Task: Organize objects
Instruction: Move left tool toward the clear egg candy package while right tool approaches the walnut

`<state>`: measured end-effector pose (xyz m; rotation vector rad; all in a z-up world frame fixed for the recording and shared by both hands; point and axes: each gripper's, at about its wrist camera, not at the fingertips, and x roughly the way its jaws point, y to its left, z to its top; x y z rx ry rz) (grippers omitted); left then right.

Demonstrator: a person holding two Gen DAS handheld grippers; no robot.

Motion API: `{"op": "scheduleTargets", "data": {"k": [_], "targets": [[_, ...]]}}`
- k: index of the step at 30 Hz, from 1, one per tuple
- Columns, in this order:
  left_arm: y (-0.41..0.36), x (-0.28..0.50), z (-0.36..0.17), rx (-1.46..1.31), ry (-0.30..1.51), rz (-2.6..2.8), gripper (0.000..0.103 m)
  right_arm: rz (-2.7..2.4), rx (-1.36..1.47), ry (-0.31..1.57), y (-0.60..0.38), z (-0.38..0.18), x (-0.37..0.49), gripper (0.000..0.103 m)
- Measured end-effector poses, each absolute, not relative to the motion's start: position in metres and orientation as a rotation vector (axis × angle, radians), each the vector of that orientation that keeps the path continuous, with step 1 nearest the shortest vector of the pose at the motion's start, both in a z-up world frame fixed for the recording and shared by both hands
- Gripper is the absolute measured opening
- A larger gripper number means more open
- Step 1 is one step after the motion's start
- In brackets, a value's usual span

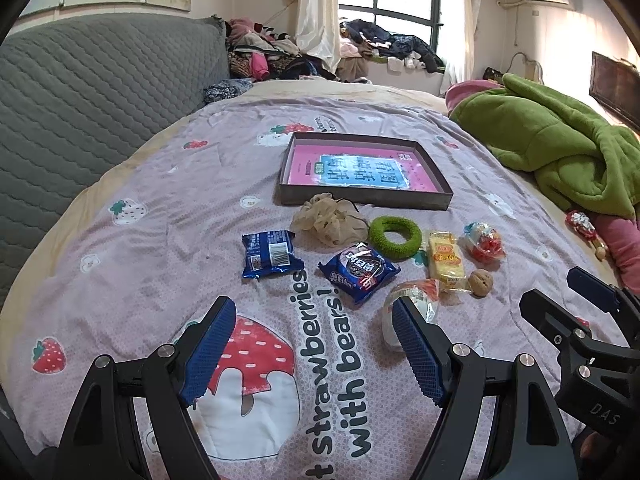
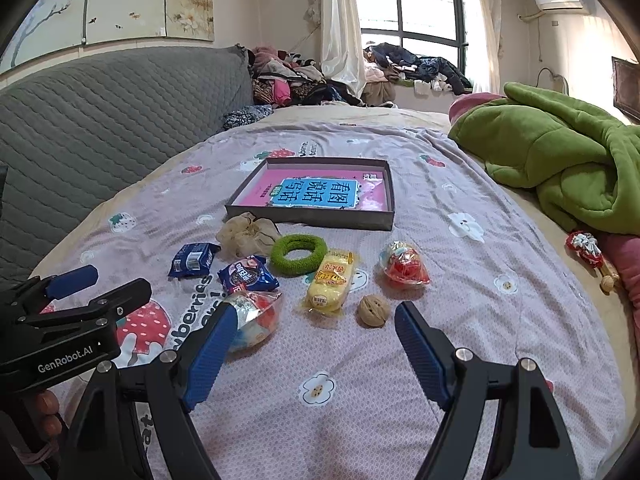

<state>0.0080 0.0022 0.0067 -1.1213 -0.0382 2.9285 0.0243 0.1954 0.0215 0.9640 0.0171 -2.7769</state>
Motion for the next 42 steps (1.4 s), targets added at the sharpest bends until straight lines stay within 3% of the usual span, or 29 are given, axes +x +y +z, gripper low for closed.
{"op": "scheduleTargets", "data": {"k": [26,42], "targets": [[0.006,0.003,0.02,-1.093,-0.07,2.908,0.081,-2.787,0.928,0.022,0.206,0.032,0.024,0.08],[0.03,-0.031,0.053,-1.025,0.019,2.922,0.081,-2.798,0.89,0.069,0.219,0.055,-0.006,0.08]]}}
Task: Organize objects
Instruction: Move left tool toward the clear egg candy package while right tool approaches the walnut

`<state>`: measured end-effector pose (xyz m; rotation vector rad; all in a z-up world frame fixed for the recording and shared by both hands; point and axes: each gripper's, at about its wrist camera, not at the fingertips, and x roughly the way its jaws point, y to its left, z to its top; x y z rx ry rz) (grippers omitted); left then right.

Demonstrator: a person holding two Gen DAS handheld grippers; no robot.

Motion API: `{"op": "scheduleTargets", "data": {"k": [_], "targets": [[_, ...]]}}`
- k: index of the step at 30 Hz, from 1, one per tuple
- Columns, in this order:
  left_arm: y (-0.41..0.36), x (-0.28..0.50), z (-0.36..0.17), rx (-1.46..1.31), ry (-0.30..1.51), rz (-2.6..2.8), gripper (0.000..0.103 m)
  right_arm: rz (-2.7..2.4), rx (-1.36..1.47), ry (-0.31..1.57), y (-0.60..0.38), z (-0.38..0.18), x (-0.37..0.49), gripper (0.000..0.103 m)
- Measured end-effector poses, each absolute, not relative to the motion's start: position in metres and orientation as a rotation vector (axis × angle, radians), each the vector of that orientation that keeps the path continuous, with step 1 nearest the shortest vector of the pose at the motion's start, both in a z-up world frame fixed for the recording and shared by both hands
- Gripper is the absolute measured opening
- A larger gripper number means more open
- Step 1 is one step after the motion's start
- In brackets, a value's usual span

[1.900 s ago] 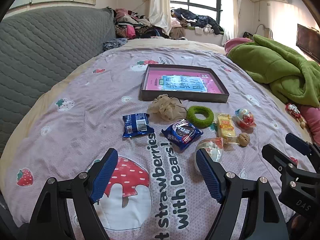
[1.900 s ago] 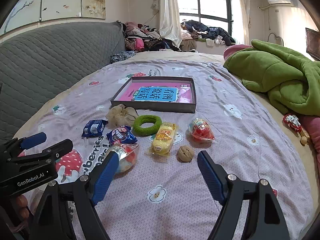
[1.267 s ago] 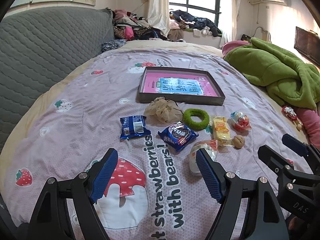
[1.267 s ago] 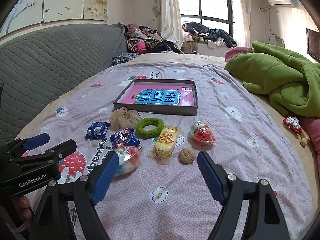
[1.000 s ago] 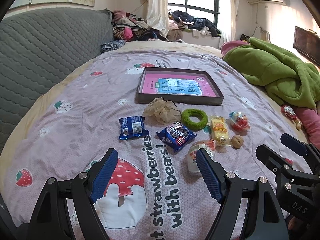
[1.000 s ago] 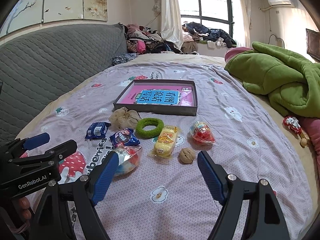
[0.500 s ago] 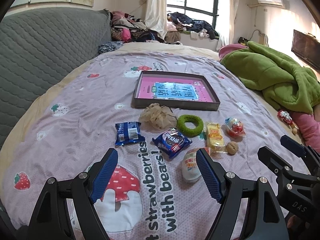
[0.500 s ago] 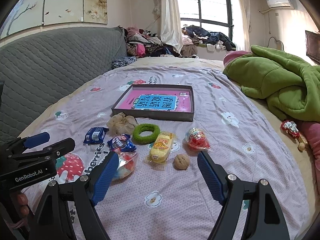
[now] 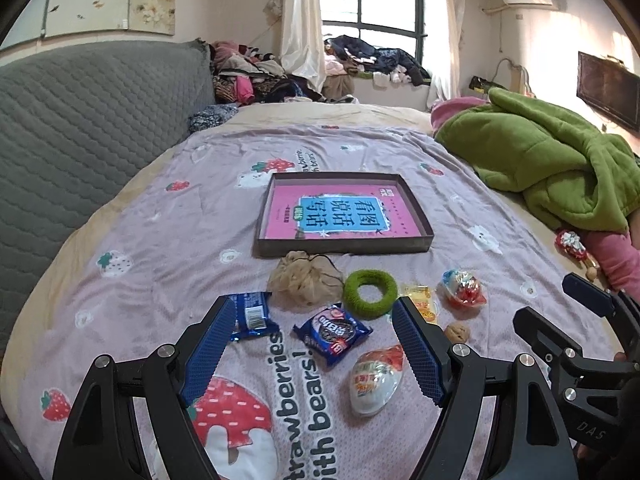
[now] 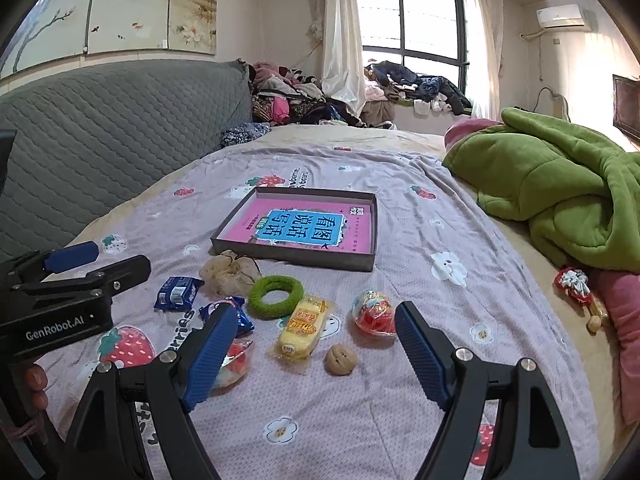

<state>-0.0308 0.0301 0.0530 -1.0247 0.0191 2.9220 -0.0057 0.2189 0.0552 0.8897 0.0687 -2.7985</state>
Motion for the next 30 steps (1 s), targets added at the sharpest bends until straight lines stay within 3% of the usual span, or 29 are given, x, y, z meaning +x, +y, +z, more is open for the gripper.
{"op": "scheduleTargets", "data": {"k": [18,30], "targets": [[0.067,-0.04,-0.02,-1.164,0.149,2.798,0.081,-2.765,1.069,0.053,0.245,-0.005,-0.034,0.08],[0.068,-0.04,-0.047,-1.224,0.098,2.719,0.081,-2.705,1.162,0.083,0.241,-0.039,-0.047,0.08]]}}
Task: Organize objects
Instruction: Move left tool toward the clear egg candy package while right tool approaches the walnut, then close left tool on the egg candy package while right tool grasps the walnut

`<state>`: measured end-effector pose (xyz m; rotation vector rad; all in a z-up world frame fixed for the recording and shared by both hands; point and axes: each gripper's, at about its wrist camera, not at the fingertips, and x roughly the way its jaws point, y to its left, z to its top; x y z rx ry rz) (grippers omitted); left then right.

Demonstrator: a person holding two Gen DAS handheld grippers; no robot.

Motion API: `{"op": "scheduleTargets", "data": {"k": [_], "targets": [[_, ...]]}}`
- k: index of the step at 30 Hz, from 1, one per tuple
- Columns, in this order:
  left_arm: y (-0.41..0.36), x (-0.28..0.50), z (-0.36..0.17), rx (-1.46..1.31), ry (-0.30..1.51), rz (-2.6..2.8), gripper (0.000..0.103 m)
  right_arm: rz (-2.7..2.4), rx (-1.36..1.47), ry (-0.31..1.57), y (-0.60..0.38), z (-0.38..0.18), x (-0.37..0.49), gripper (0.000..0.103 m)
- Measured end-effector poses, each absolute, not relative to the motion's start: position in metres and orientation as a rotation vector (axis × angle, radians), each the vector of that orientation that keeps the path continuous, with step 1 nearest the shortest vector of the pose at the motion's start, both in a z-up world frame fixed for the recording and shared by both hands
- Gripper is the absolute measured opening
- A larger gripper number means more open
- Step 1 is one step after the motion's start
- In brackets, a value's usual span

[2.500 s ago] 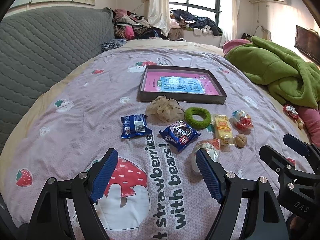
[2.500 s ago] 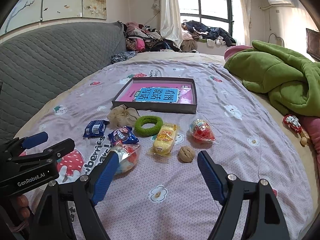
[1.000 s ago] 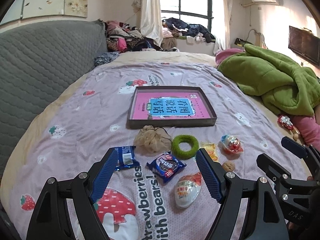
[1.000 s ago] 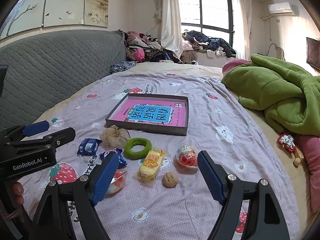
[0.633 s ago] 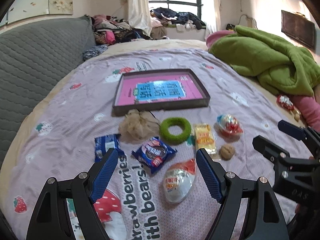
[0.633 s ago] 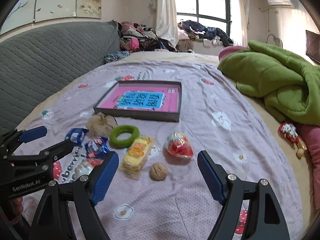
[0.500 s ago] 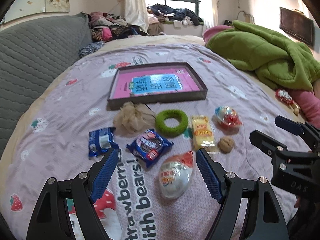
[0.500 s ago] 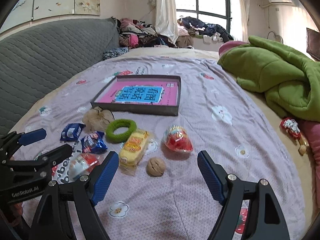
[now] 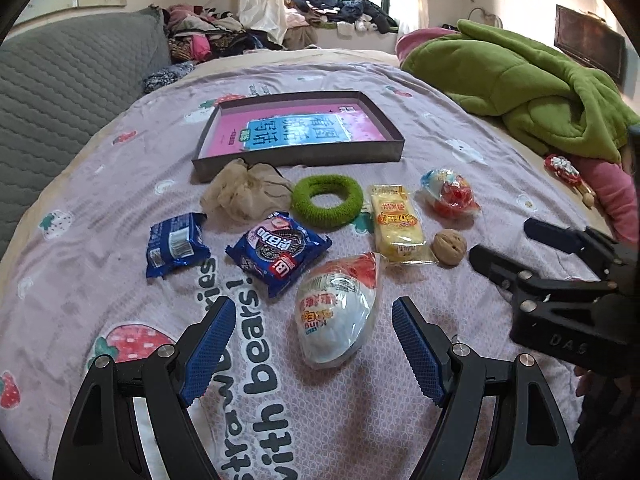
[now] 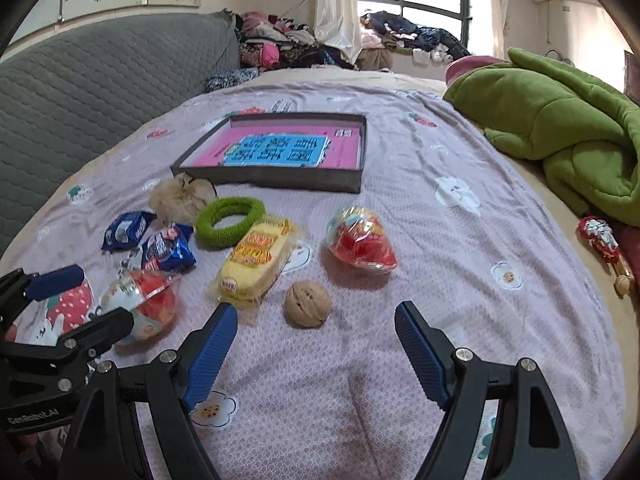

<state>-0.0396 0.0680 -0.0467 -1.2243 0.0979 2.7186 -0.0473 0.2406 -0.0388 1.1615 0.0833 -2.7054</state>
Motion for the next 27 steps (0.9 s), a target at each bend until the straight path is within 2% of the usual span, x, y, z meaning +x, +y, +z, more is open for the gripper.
{"op": "scheduleTargets", "data": {"k": [13,16,19,22,27], "targets": [[0.076,-0.049,-0.057,-1.237,0.098,2.672,0.081,-2.637,1.256,0.171,0.233,-0.064,-0.064,0.078],[0.077,-0.051,-0.06,-1.245,0.097,2.661,0.081,-2.63,1.258,0.179,0.231,-0.068,-0.069,0.073],[0.078,-0.052,-0.061,-1.236,0.104,2.662,0.081,-2.625,1.262,0.175,0.23,-0.071,-0.073,0.063],[0.08,-0.053,-0.061,-1.23,0.109,2.658,0.081,-2.61,1.289,0.17,0.231,-0.076,-0.079,0.06],[0.079,-0.055,-0.062,-1.234,0.075,2.639,0.075,-2.57,1.307,0.19,0.226,-0.082,-0.084,0.048]]}}
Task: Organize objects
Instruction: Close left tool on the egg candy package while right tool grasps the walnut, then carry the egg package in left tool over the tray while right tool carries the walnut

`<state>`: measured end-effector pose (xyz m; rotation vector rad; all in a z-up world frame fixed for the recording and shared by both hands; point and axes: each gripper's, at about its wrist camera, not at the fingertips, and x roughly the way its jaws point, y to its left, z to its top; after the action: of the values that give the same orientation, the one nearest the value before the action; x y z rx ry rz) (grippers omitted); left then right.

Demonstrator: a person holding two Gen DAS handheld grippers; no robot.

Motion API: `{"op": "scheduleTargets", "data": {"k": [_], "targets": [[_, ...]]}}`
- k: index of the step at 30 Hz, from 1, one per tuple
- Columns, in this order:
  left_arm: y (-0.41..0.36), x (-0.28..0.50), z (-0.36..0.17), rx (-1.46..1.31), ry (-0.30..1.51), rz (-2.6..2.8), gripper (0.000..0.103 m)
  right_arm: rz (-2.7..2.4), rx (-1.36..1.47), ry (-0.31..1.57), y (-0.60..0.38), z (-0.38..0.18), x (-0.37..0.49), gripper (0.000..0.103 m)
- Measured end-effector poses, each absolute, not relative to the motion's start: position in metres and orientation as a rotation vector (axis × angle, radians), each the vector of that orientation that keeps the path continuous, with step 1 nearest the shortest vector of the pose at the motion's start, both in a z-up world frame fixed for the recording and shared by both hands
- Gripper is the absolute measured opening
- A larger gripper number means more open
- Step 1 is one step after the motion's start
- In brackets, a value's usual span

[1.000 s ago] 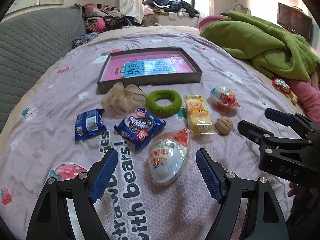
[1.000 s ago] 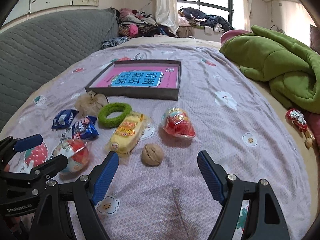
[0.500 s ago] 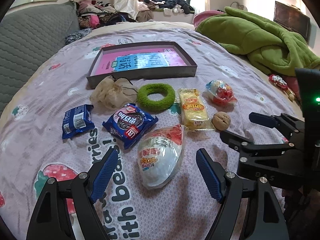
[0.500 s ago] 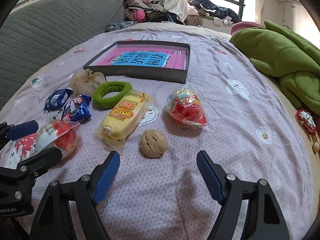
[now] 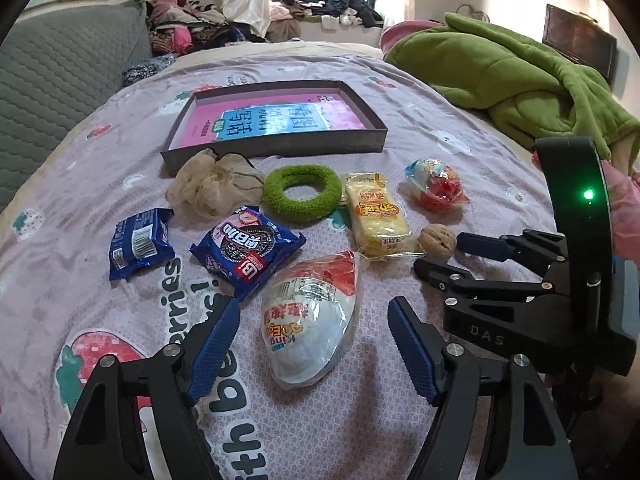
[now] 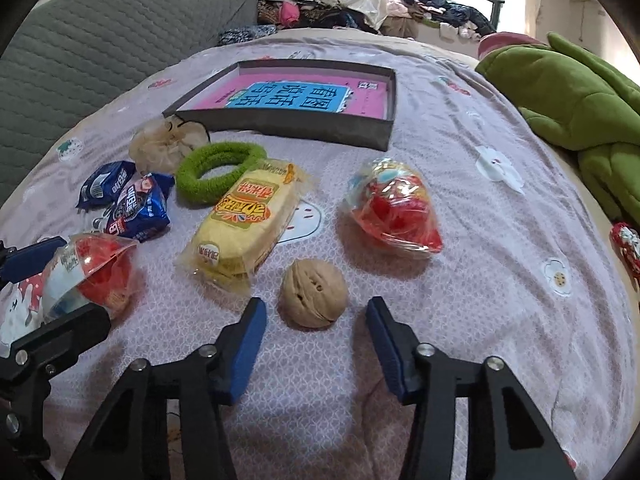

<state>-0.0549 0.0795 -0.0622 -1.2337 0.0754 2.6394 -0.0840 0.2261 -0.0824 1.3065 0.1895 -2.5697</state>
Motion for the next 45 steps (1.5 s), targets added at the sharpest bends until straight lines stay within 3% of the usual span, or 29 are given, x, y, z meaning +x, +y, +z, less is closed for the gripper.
{"op": "scheduleTargets", "data": {"k": [3,7,8,45], "targets": [[0.083,-0.055,-0.065,-1.24,0.111,2.641,0.06,-2.561,1.299,0.208,0.223,-0.083,-0.086,0.043],[0.088,-0.057,-0.069,-1.266,0.134,2.628,0.054,-2.548,1.313,0.2,0.222,-0.086,-0.09,0.037],[0.089,-0.056,-0.07,-1.267,0.146,2.627,0.054,-2.542,1.318,0.177,0.224,-0.086,-0.091,0.034],[0.048,-0.038,-0.025,-1.197,0.014,2.745,0.052,-2.573,1.101,0.044,0.207,-0.015,-0.027,0.033]]}}
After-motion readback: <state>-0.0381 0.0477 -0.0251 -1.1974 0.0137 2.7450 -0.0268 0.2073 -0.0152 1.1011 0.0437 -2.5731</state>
